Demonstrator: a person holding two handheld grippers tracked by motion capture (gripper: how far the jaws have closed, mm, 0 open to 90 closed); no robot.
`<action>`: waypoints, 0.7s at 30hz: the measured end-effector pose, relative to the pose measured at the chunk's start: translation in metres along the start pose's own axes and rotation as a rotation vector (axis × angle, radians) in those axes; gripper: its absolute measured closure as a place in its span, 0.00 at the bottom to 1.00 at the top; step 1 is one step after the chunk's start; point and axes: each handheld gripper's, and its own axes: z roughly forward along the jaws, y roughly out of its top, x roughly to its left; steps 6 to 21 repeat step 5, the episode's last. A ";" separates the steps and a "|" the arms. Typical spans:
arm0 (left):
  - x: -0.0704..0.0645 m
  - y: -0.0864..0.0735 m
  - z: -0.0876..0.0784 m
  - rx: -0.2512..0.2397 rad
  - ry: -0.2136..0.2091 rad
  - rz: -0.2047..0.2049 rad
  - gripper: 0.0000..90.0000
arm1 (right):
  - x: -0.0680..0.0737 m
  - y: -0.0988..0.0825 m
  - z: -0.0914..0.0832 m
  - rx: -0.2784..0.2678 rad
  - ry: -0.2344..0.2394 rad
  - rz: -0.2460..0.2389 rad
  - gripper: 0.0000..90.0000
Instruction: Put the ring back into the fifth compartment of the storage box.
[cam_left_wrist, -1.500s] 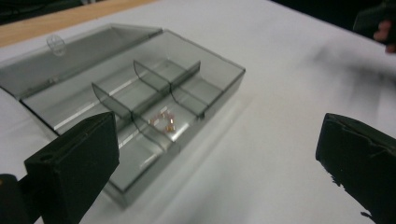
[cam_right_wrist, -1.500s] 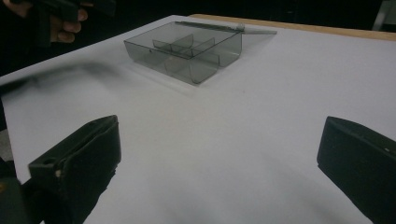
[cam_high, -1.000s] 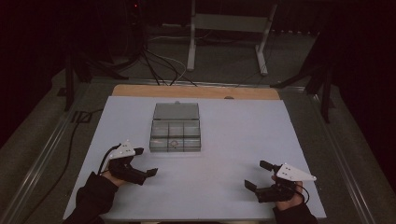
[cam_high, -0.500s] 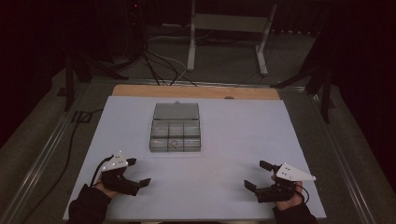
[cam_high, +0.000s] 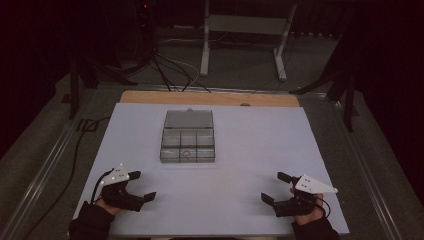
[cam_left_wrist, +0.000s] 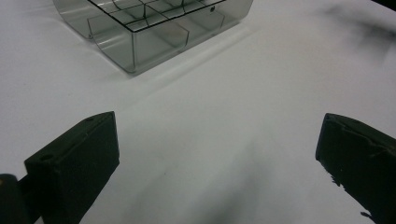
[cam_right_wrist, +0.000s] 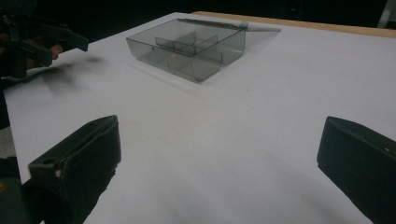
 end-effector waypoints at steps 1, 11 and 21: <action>0.000 0.000 0.000 0.000 0.000 0.000 0.01 | 0.000 0.000 0.000 0.000 0.000 0.000 0.00; 0.000 0.000 0.000 -0.004 -0.005 0.003 0.01 | 0.000 0.000 0.000 0.004 0.000 0.000 0.00; 0.000 0.000 0.000 -0.004 -0.005 0.003 0.01 | 0.000 0.000 0.000 0.004 0.000 0.000 0.00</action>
